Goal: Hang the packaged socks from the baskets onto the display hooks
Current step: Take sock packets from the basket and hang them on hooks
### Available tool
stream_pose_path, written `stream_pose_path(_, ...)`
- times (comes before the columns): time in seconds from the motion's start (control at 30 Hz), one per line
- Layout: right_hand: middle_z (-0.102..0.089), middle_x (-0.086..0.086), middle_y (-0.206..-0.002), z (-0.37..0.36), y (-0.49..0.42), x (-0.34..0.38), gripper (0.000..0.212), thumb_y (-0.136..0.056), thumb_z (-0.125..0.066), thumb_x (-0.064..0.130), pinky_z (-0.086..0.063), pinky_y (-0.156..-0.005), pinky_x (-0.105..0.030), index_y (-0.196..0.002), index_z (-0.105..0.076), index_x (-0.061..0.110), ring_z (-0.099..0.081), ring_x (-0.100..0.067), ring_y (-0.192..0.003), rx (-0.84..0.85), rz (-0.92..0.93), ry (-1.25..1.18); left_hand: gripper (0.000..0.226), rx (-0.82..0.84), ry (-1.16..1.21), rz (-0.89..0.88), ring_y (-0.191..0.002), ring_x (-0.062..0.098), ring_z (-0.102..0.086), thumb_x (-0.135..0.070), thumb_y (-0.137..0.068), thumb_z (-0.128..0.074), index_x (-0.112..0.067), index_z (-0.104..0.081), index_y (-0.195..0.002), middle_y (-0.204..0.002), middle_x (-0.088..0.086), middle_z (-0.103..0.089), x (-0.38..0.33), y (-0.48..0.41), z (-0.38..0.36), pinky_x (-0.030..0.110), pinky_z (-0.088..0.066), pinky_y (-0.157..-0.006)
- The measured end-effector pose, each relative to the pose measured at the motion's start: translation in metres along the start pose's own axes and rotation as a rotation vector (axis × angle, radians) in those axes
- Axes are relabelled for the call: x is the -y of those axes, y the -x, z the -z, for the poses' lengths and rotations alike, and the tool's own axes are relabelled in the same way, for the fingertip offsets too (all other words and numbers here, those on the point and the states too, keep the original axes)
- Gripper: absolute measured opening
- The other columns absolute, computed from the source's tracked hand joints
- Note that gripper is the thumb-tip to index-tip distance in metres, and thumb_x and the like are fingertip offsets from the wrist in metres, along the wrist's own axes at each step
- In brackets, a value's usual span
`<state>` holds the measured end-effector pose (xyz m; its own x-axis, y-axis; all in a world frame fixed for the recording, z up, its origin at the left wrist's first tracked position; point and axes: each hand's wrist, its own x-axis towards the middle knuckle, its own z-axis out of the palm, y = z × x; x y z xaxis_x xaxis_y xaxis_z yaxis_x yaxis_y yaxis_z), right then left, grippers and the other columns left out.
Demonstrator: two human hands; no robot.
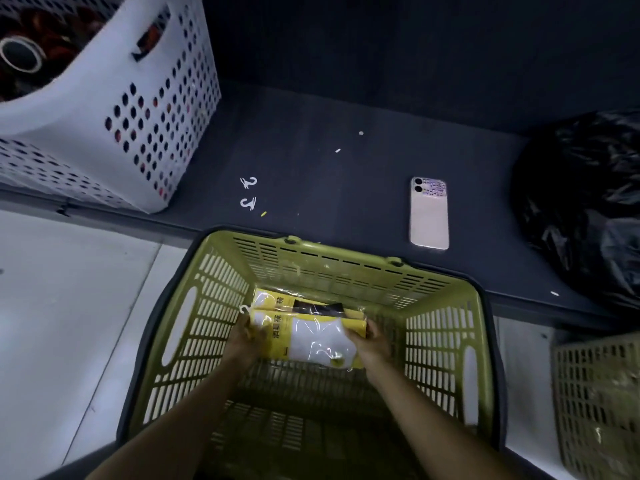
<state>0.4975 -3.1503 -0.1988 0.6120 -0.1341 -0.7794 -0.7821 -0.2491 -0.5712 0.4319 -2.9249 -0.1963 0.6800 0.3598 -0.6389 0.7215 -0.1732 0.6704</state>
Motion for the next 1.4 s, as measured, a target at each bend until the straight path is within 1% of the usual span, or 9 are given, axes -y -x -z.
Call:
stream_pose_path(0.1, -0.068, -0.010, -0.110, 0.011, 0.014, 0.000, 0.041, -0.082, -0.073, 0.014, -0.048, -0.065, -0.022, -0.120, -0.062, 0.004, -0.061, -0.018, -0.090, 0.083, -0.005, 0.050, 0.010, -0.045, 0.095, 0.042, -0.077, 0.026, -0.058, -0.017, -0.094, -0.054, -0.007, -0.058, -0.093, -0.074, 0.004, -0.058, -0.007, 0.010, 0.002, 0.028, -0.047, -0.060)
stream_pose_path(0.2, -0.069, -0.008, -0.107, 0.023, 0.034, 0.014, 0.045, -0.079, -0.076, 0.023, -0.048, -0.073, -0.024, -0.117, -0.061, 0.005, -0.063, -0.019, -0.091, 0.167, 0.018, 0.006, 0.016, -0.126, 0.177, 0.097, -0.072, 0.022, -0.056, -0.014, -0.094, -0.054, -0.012, -0.057, -0.078, -0.072, 0.004, -0.059, -0.026, 0.023, 0.008, 0.023, -0.043, -0.057)
stream_pose_path(0.5, -0.072, -0.011, -0.105, 0.051, 0.155, 0.118, 0.027, -0.084, -0.069, 0.021, -0.053, -0.084, -0.039, -0.107, -0.068, 0.008, -0.067, -0.025, -0.094, 0.274, 0.374, -0.226, 0.031, -0.587, 0.573, -0.196, -0.097, 0.029, -0.057, -0.014, -0.090, -0.062, 0.005, -0.053, -0.113, -0.112, 0.026, -0.058, -0.119, 0.100, 0.049, 0.043, -0.048, -0.090)
stream_pose_path(0.6, -0.073, -0.010, -0.102, 0.066, 0.203, 0.160, 0.016, -0.089, -0.064, 0.021, -0.055, -0.083, -0.044, -0.102, -0.069, 0.013, -0.068, -0.025, -0.091, 0.287, 0.504, -0.376, 0.044, -0.647, 0.713, -0.353, -0.095, 0.008, -0.059, -0.015, -0.086, -0.067, 0.003, -0.049, -0.121, -0.106, 0.010, -0.060, -0.165, 0.134, 0.075, 0.016, -0.046, -0.084)
stream_pose_path(0.7, -0.074, -0.005, -0.100, 0.079, 0.245, 0.197, 0.020, -0.089, -0.063, 0.031, -0.059, -0.055, -0.034, -0.106, -0.066, 0.021, -0.070, -0.025, -0.086, 0.295, 0.559, -0.514, 0.055, -0.403, 0.924, -0.389, -0.111, 0.020, -0.057, -0.030, -0.088, -0.065, -0.005, -0.043, -0.131, -0.124, 0.013, -0.056, -0.208, 0.168, 0.095, 0.031, -0.046, -0.097)
stream_pose_path(0.87, -0.074, -0.004, -0.103, 0.079, 0.297, 0.234, 0.033, -0.085, -0.066, 0.037, -0.061, -0.069, -0.042, -0.114, -0.063, 0.021, -0.072, -0.025, -0.093, 0.364, 0.634, -0.634, 0.047, 0.175, 0.940, -0.627, -0.093, 0.012, -0.070, -0.039, -0.074, -0.063, -0.019, -0.059, -0.116, -0.104, -0.004, -0.073, -0.282, 0.226, 0.100, 0.023, -0.056, -0.063)
stream_pose_path(1.13, -0.050, 0.003, -0.134, 0.100, 0.330, 0.274, 0.068, -0.084, -0.070, 0.028, -0.041, -0.093, -0.028, -0.141, -0.035, 0.021, -0.051, -0.017, -0.122, 0.231, 0.872, -0.354, 0.021, -0.011, 0.744, -0.937, -0.099, 0.009, -0.067, -0.015, -0.088, -0.063, -0.022, -0.063, -0.108, -0.104, -0.009, -0.073, -0.339, 0.268, 0.144, 0.021, -0.054, -0.079)
stream_pose_path(1.3, -0.064, 0.002, -0.117, 0.098, 0.364, 0.309, 0.037, -0.087, -0.067, 0.019, -0.051, -0.077, -0.011, -0.122, -0.057, 0.018, -0.063, 0.002, -0.098, 0.214, 1.197, -0.269, 0.036, -0.110, 0.670, -0.927, -0.090, 0.014, -0.071, -0.017, -0.074, -0.078, -0.016, -0.064, -0.107, -0.100, 0.000, -0.074, -0.358, 0.281, 0.155, 0.029, -0.057, -0.075)
stream_pose_path(1.4, -0.070, 0.000, -0.099, 0.088, 0.378, 0.325, 0.018, -0.086, -0.067, 0.019, -0.054, -0.075, -0.015, -0.103, -0.064, 0.018, -0.066, -0.001, -0.084, 0.237, 1.252, -0.304, 0.033, -0.159, 0.605, -0.928, -0.076, 0.003, -0.070, -0.022, -0.067, -0.083, -0.022, -0.065, -0.095, -0.092, -0.002, -0.075, -0.366, 0.281, 0.158, 0.016, -0.053, -0.058)
